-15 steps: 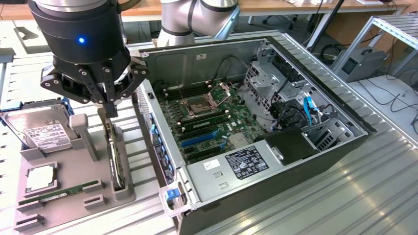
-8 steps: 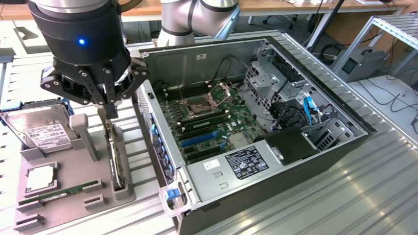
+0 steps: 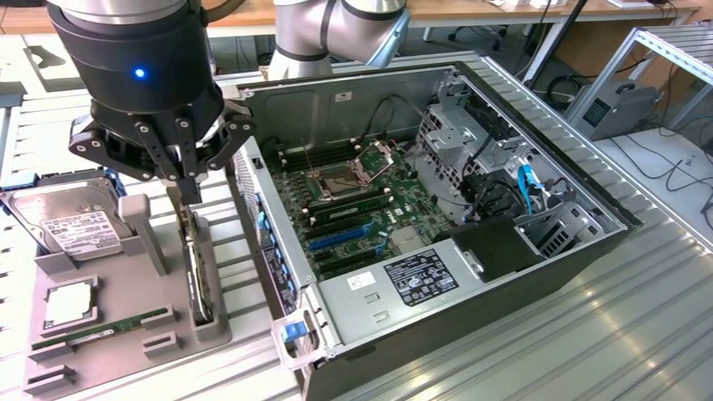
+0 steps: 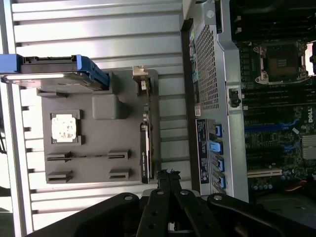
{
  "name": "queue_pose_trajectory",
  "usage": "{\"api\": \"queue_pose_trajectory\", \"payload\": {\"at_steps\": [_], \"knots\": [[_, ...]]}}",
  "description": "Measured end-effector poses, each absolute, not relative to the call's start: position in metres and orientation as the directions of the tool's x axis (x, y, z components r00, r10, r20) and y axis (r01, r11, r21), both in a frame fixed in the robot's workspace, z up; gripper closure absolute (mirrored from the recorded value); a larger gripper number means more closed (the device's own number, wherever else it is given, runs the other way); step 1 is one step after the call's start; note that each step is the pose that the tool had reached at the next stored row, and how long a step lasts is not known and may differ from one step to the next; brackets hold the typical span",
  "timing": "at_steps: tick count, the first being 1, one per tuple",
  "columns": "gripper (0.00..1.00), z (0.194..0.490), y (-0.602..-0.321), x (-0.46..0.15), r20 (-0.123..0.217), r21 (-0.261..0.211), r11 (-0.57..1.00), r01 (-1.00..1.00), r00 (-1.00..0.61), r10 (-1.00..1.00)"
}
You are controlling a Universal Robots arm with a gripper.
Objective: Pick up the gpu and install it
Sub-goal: 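Reach for the gpu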
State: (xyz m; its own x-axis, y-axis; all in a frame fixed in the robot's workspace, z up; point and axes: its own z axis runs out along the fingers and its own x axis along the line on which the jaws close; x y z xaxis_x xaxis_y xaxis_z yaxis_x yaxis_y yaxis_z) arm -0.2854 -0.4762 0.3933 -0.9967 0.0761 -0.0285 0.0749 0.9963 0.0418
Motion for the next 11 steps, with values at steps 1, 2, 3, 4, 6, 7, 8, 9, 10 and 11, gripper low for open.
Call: {"api": "queue_pose_trajectory", "payload": {"at_steps": [1, 2, 3, 4, 6, 7, 8, 9, 10, 11], "knots": [[0.89, 0.3933, -0.4764, -0.2854, -0.029, 0.042, 0.996, 0.075, -0.997, 0.076], [0.89, 0.3933, -0.4767, -0.2854, -0.029, 0.042, 0.996, 0.075, -0.997, 0.076], [0.89, 0.3933, -0.477, -0.2854, -0.028, 0.042, 0.996, 0.075, -0.997, 0.076], [0.89, 0.3933, -0.4773, -0.2854, -0.029, 0.042, 0.996, 0.075, -0.997, 0.076], [0.89, 0.3933, -0.4779, -0.2854, -0.028, 0.042, 0.996, 0.075, -0.997, 0.076], [0.89, 0.3933, -0.4781, -0.2854, -0.028, 0.042, 0.996, 0.075, -0.997, 0.076], [0.89, 0.3933, -0.4784, -0.2855, -0.029, 0.042, 0.996, 0.075, -0.997, 0.076], [0.89, 0.3933, -0.4787, -0.2854, -0.029, 0.042, 0.996, 0.075, -0.997, 0.076], [0.89, 0.3933, -0.479, -0.2854, -0.029, 0.042, 0.996, 0.075, -0.997, 0.076], [0.89, 0.3933, -0.4793, -0.2854, -0.029, 0.042, 0.996, 0.075, -0.997, 0.076]]}}
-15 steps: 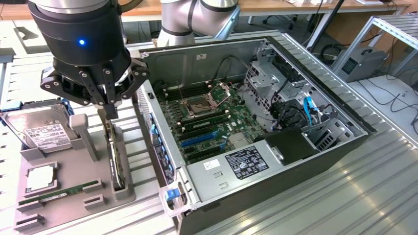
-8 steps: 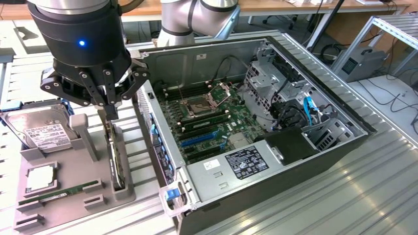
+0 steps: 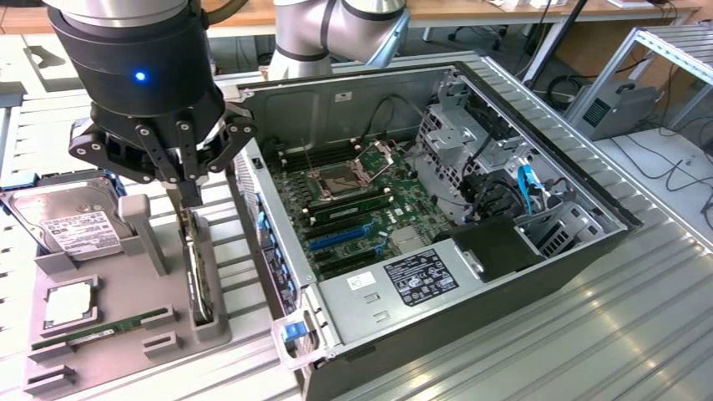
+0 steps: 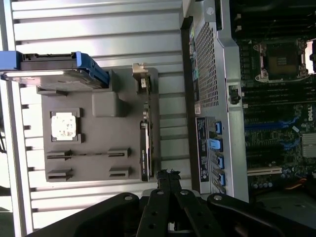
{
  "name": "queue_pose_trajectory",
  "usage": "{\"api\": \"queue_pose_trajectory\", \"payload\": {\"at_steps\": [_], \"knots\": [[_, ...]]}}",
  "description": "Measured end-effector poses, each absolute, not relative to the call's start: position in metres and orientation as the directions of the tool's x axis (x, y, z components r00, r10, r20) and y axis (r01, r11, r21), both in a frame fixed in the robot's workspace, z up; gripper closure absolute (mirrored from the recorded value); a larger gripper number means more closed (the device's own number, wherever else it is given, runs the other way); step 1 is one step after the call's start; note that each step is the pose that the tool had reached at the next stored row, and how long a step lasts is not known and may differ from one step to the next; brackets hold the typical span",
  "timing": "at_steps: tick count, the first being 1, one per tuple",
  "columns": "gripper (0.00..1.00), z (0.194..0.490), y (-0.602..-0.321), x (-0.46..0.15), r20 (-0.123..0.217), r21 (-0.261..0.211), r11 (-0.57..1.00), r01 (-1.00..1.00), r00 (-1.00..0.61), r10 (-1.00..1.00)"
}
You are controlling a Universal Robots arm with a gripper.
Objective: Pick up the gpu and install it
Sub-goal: 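Reach for the gpu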
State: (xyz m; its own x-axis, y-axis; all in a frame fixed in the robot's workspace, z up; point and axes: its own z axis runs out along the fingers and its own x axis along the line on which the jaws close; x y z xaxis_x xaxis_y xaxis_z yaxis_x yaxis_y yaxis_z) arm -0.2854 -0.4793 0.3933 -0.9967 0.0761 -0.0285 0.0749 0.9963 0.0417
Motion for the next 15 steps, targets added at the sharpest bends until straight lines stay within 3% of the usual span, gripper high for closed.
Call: {"api": "queue_pose_trajectory", "payload": {"at_steps": [15], "knots": [[0.89, 0.3933, -0.4829, -0.2854, -0.029, 0.041, 0.996, 0.075, -0.997, 0.076]]}}
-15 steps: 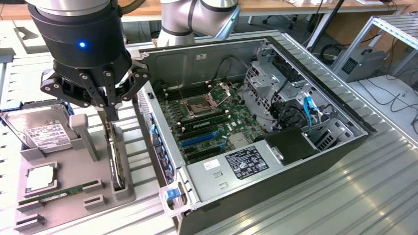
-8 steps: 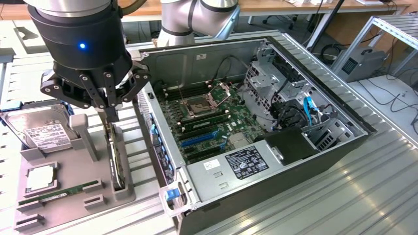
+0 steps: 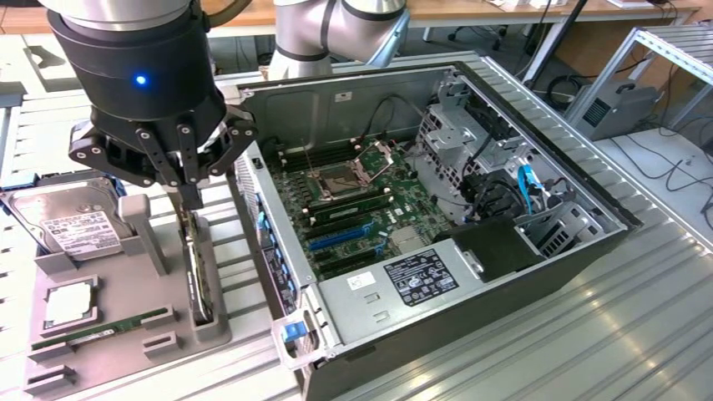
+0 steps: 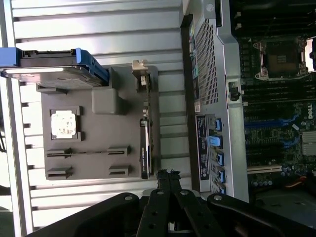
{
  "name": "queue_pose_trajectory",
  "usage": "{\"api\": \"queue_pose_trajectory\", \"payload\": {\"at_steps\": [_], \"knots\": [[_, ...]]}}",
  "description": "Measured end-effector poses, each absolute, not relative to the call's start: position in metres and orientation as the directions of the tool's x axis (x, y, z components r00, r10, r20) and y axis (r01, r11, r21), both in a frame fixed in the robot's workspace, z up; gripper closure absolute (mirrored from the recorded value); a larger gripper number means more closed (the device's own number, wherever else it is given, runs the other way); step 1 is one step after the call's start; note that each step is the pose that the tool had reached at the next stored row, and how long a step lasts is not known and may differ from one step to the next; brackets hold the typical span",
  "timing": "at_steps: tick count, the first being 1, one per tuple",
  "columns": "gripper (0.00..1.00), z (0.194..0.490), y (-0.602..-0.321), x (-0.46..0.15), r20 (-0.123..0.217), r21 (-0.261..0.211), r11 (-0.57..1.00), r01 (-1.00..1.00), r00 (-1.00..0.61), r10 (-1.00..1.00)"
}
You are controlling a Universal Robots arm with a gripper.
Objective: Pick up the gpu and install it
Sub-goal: 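Reach for the gpu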
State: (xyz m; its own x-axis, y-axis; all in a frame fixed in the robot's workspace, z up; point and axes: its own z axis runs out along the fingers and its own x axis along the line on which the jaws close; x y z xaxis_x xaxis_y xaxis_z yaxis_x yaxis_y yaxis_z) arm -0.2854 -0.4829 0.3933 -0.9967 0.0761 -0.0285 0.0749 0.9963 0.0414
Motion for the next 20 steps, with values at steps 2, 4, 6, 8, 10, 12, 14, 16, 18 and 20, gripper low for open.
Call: {"api": "queue_pose_trajectory", "payload": {"at_steps": [2, 4, 6, 8, 10, 12, 14, 16, 18, 20], "knots": [[0.89, 0.3933, -0.4833, -0.2854, -0.029, 0.041, 0.996, 0.075, -0.997, 0.076], [0.89, 0.3933, -0.4836, -0.2854, -0.029, 0.041, 0.996, 0.075, -0.997, 0.076], [0.89, 0.3933, -0.4851, -0.2854, -0.029, 0.041, 0.996, 0.075, -0.997, 0.076], [0.89, 0.3933, -0.4854, -0.2854, -0.029, 0.04, 0.996, 0.075, -0.997, 0.076], [0.89, 0.3933, -0.4857, -0.2854, -0.029, 0.04, 0.996, 0.075, -0.997, 0.076], [0.89, 0.3933, -0.4862, -0.2854, -0.029, 0.04, 0.996, 0.075, -0.997, 0.076], [0.89, 0.3933, -0.4866, -0.2854, -0.029, 0.04, 0.996, 0.075, -0.997, 0.076], [0.89, 0.3933, -0.4872, -0.2855, -0.029, 0.04, 0.996, 0.075, -0.997, 0.076], [0.89, 0.3933, -0.4879, -0.2854, -0.029, 0.04, 0.996, 0.075, -0.997, 0.076], [0.89, 0.3933, -0.4886, -0.2855, -0.029, 0.04, 0.996, 0.075, -0.997, 0.076]]}}
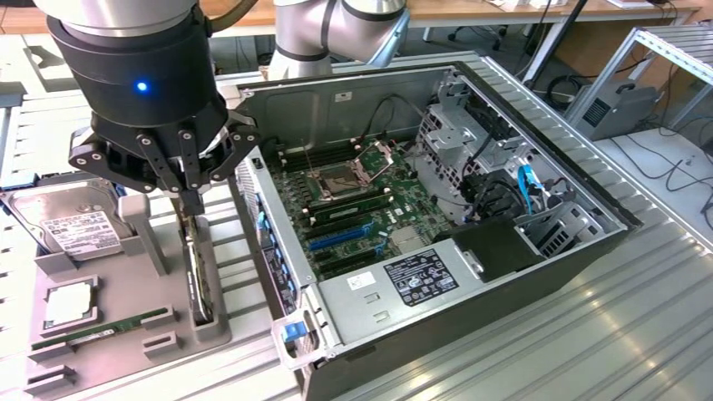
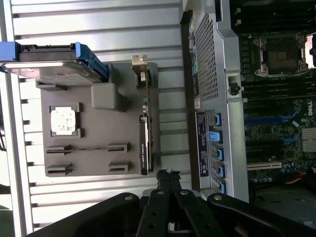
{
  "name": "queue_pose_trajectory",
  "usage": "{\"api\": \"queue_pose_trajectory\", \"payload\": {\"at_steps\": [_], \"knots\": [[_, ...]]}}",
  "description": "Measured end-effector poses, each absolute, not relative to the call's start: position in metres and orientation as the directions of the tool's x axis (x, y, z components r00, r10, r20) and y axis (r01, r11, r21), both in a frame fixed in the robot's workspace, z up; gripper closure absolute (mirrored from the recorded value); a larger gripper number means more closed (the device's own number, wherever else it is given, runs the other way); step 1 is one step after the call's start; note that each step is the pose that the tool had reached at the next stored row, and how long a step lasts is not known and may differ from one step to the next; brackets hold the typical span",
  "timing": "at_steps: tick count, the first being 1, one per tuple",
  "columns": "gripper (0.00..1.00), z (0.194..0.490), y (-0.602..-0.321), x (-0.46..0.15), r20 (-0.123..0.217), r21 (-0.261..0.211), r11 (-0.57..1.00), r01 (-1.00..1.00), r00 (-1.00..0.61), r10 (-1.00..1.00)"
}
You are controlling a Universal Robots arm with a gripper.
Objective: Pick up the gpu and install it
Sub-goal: 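Reach for the gpu, then pick up the gpu and move the gpu toward the slot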
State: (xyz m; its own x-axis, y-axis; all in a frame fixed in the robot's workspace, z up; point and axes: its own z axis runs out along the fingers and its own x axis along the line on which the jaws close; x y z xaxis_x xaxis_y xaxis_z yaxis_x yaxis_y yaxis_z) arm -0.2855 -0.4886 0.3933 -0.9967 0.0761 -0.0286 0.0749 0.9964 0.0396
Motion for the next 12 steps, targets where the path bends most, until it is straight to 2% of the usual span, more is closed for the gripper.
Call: {"api": "queue_pose_trajectory", "payload": {"at_steps": [12], "knots": [[0.89, 0.3933, -0.489, -0.2854, -0.029, 0.04, 0.996, 0.075, -0.997, 0.076]]}}
